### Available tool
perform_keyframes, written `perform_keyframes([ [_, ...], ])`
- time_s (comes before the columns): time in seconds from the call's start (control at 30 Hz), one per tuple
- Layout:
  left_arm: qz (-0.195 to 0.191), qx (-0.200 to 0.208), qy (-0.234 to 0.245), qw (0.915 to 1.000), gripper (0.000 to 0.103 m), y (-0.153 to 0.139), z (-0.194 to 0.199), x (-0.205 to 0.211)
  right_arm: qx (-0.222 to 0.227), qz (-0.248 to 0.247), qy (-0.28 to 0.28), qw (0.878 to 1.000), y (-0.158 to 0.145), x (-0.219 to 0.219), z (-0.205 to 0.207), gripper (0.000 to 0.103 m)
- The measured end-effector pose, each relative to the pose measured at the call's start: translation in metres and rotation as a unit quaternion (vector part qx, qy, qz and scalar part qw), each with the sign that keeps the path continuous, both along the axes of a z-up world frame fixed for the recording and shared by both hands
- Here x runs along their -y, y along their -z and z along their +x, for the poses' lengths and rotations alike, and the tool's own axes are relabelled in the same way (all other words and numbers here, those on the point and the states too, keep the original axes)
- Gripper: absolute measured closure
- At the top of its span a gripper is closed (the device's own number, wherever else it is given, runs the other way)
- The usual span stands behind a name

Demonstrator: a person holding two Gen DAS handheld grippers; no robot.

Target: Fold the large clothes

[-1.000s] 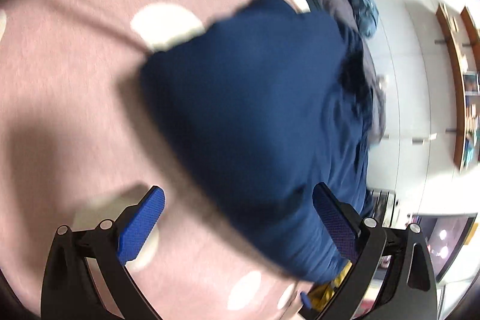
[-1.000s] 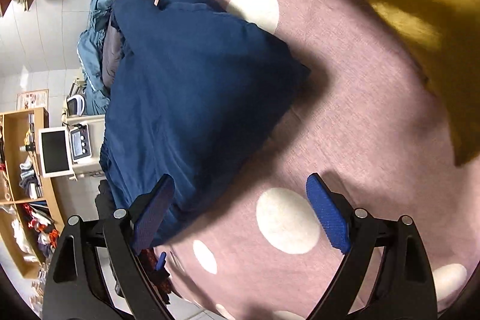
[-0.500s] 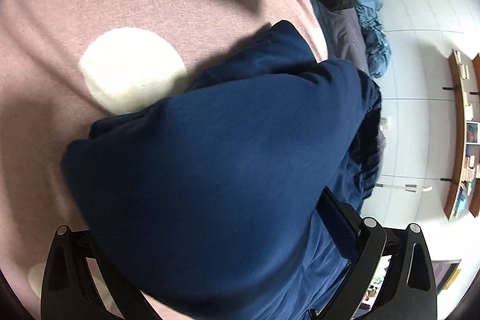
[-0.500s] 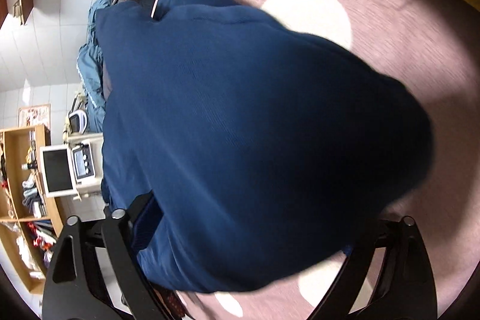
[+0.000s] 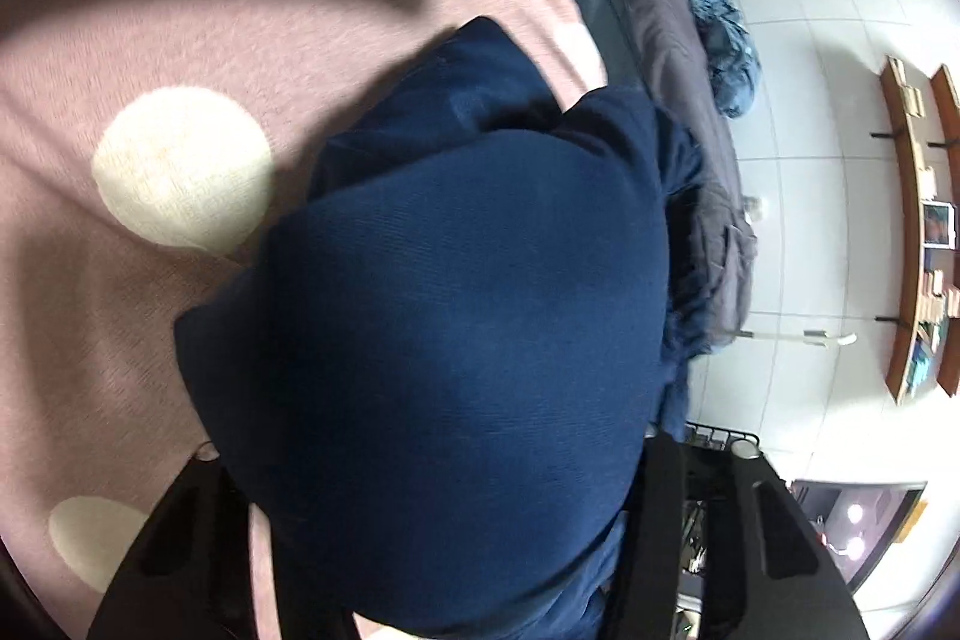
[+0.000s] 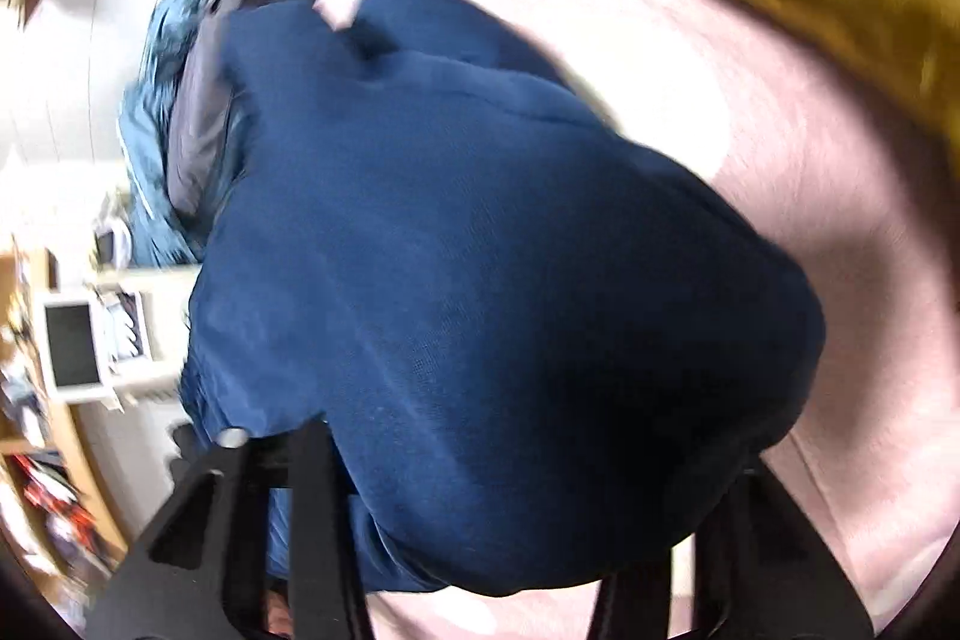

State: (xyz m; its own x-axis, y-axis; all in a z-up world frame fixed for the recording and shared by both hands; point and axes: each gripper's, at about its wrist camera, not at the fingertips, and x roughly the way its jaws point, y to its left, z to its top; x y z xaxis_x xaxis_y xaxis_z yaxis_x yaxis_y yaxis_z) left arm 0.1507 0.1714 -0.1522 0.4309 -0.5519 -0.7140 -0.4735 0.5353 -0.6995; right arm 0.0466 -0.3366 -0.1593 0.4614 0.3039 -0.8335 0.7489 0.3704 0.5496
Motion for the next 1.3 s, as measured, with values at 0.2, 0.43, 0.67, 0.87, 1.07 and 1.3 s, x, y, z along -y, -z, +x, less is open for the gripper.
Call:
perform_keyframes([
  [0.2, 0.009, 0.045, 0.055, 0.9974, 0.067, -0.050, -0.002, 0.006, 0.053, -0.078, -0.052, 0.994, -0.078, -0.023, 0.010, 0.078],
  [0.43, 0.041, 0.054, 0.113, 0.9913, 0.068, -0.089, -0.043, -0.009, 0.067, -0.116, -0.098, 0.986, -0.133, -0.058, -0.028, 0.079],
  [0.67, 0.053, 0.007, 0.122, 0.9910, 0.068, -0.065, -0.094, -0.035, 0.009, -0.099, -0.097, 0.990, -0.110, -0.083, -0.081, 0.079],
  [0.87, 0.058, 0.021, 0.113, 0.9916, 0.068, -0.066, -0.104, -0.029, 0.021, -0.129, -0.134, 0.982, -0.128, -0.079, -0.052, 0.079],
  [1.07, 0.035, 0.037, 0.103, 0.9934, 0.068, -0.075, -0.104, -0.009, 0.098, -0.165, -0.210, 0.959, -0.190, -0.068, 0.000, 0.081],
  [1.3, -0.024, 0.070, 0.117, 0.9904, 0.068, -0.097, -0.095, 0.088, 0.183, -0.220, -0.237, 0.929, -0.283, -0.012, 0.022, 0.082],
])
